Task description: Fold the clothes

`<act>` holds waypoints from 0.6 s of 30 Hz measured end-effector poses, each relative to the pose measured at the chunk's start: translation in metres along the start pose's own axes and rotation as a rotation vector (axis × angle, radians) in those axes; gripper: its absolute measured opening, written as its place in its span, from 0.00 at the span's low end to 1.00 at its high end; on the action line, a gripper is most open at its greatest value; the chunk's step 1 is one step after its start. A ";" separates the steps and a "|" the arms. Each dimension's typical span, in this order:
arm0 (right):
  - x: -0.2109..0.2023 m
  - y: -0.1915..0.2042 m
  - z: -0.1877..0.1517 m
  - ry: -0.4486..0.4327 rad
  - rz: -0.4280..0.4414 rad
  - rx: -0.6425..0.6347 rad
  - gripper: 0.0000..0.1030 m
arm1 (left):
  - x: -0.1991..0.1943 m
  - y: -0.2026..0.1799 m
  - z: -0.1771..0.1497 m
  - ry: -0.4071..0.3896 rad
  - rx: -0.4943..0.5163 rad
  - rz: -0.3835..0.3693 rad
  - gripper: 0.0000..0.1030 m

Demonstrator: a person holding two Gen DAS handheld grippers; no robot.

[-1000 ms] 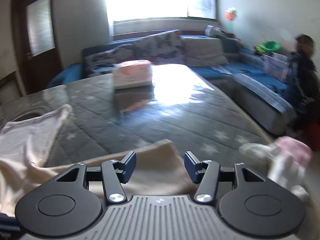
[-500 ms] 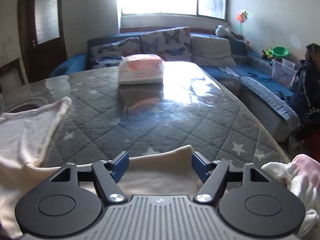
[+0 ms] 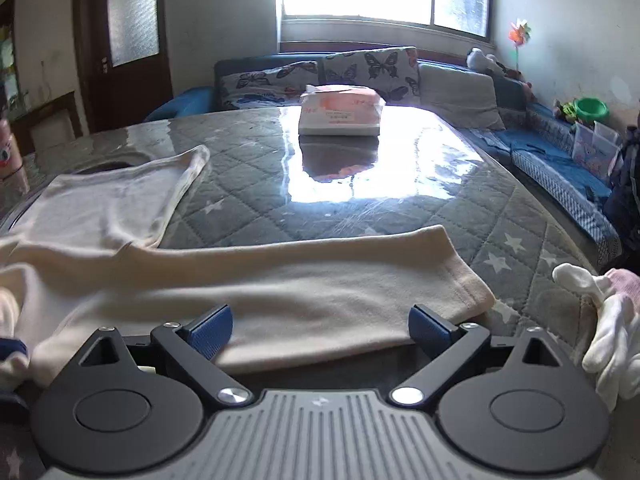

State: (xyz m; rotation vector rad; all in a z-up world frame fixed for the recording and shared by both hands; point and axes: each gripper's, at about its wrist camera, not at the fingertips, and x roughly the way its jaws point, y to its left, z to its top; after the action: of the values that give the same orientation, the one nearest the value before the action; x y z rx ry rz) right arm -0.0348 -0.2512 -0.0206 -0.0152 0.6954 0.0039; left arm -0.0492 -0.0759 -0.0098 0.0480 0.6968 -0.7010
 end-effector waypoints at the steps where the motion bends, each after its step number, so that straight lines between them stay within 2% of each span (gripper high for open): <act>1: -0.002 0.002 -0.001 -0.002 -0.005 -0.009 0.97 | -0.008 0.002 -0.001 -0.012 -0.001 0.008 0.50; 3: -0.008 0.008 -0.002 -0.011 -0.013 -0.028 1.00 | -0.026 0.007 -0.002 -0.050 -0.002 0.028 0.51; 8: -0.032 0.038 0.005 -0.085 0.060 -0.087 1.00 | -0.059 0.025 -0.003 -0.133 0.009 0.173 0.51; 14: -0.047 0.092 0.012 -0.129 0.215 -0.221 1.00 | -0.050 0.050 -0.013 -0.082 -0.038 0.267 0.48; 18: -0.046 0.122 0.014 -0.141 0.255 -0.297 1.00 | -0.047 0.056 -0.022 -0.063 -0.054 0.259 0.14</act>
State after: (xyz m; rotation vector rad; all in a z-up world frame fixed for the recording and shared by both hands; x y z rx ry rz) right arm -0.0623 -0.1289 0.0184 -0.2099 0.5468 0.3498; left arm -0.0541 0.0005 -0.0087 0.0653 0.6349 -0.4334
